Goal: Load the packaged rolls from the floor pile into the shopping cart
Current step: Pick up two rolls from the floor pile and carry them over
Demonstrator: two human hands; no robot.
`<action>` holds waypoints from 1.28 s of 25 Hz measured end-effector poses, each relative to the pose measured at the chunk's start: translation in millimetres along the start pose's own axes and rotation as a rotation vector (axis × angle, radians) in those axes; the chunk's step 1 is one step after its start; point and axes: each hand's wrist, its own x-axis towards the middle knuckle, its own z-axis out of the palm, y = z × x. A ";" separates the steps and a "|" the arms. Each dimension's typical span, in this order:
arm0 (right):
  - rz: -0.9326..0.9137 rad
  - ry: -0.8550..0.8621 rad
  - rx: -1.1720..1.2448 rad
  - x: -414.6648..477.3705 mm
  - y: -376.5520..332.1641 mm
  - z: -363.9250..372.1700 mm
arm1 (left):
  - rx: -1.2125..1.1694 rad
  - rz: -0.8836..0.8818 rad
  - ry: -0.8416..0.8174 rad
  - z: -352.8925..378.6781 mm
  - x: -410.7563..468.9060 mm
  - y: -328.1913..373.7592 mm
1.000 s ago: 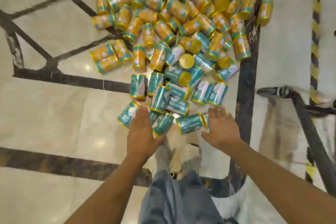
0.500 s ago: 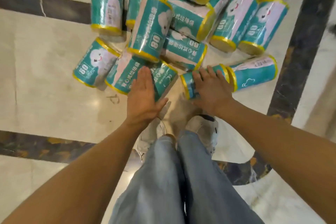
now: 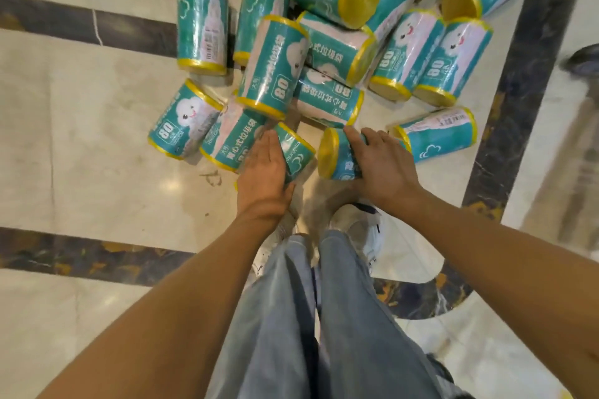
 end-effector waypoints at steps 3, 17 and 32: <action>0.082 0.064 0.198 -39.4 -19.3 -63.7 | -0.114 -0.072 0.023 -63.8 -43.5 20.7; 0.341 0.684 0.809 -256.2 -57.4 -501.9 | -0.256 0.317 0.565 -520.3 -152.7 212.9; 0.820 1.287 1.030 -566.0 132.7 -623.3 | -0.241 1.013 0.539 -621.5 -318.2 555.6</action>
